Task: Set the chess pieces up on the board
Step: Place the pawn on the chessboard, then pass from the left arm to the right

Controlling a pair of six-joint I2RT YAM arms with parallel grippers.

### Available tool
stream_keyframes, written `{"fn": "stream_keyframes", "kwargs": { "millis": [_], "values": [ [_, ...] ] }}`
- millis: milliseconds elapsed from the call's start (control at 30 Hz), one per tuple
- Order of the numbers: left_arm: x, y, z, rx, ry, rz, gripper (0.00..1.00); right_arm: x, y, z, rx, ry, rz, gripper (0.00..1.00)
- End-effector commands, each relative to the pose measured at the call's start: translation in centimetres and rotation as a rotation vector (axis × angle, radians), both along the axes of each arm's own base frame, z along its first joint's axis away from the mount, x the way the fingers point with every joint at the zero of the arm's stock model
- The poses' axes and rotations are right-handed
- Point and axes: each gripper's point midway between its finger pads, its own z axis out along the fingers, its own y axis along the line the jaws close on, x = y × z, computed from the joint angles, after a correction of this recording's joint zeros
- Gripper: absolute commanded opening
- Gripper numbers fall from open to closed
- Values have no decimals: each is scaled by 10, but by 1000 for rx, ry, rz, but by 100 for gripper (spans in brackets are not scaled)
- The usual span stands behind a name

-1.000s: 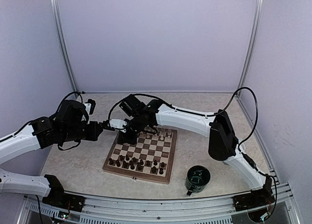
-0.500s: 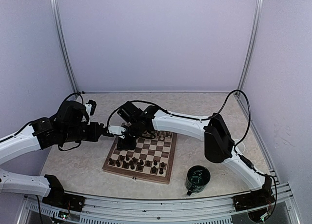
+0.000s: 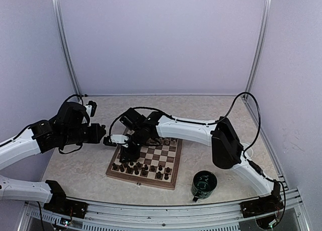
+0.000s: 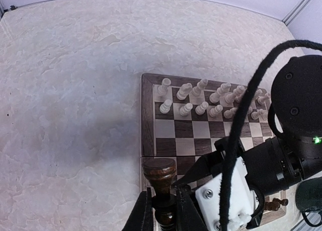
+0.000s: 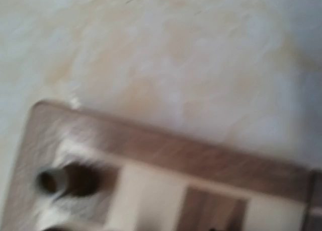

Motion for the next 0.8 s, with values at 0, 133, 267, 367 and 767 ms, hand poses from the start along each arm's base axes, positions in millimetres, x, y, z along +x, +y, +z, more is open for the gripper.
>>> {"fn": "stream_keyframes", "kwargs": {
  "millis": [0,133,267,367,767],
  "values": [
    [2,-8,29,-67,-47,-44,8,-11,-20,68,65,-15,52,40],
    [-2,-26,31,-106,-4,-153,8,-10,-52,104,85,-72,108,39],
    [-5,-48,25,-131,55,-259,6,-7,-86,131,82,-160,149,38],
    [-10,-67,21,-173,103,-361,5,-5,-106,141,76,-225,152,38],
    [-40,-131,7,-326,327,-676,6,-11,-132,141,8,-444,220,42]
  ]
}}
